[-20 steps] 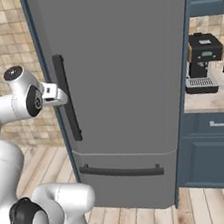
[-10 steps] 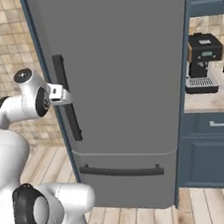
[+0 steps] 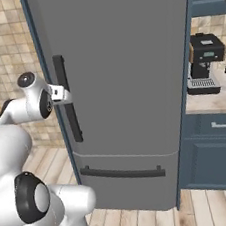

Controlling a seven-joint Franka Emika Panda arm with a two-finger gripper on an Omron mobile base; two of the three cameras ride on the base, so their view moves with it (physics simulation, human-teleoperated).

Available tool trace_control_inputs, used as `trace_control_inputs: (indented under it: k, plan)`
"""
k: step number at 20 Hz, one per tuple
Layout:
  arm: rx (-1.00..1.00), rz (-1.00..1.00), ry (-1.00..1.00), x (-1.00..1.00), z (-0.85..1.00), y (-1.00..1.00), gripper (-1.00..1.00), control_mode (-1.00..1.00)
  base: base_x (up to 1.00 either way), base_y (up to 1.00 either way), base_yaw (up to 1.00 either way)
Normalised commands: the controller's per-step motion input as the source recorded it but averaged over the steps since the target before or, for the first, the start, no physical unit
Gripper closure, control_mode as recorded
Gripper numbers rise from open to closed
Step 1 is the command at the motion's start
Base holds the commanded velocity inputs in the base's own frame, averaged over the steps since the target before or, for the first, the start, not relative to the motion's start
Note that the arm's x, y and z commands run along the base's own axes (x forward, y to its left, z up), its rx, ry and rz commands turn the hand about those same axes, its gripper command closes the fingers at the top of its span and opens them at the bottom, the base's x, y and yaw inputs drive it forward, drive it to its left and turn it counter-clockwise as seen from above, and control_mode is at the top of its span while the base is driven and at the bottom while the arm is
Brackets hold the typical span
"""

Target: Retrieve the sausage and cheese from the fridge and place them on the cutting board on the counter.

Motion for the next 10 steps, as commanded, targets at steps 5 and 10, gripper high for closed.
trace_control_inputs:
  k: [5,10]
  plan:
    - [-0.01,0.0,-0.06,0.38,0.0,0.24,-1.0,-1.0,0.0,0.0,0.0]
    - [0.0,0.0,-0.02,0.49,-0.04,0.0,-1.0,-1.0,0.0,0.0,0.0]
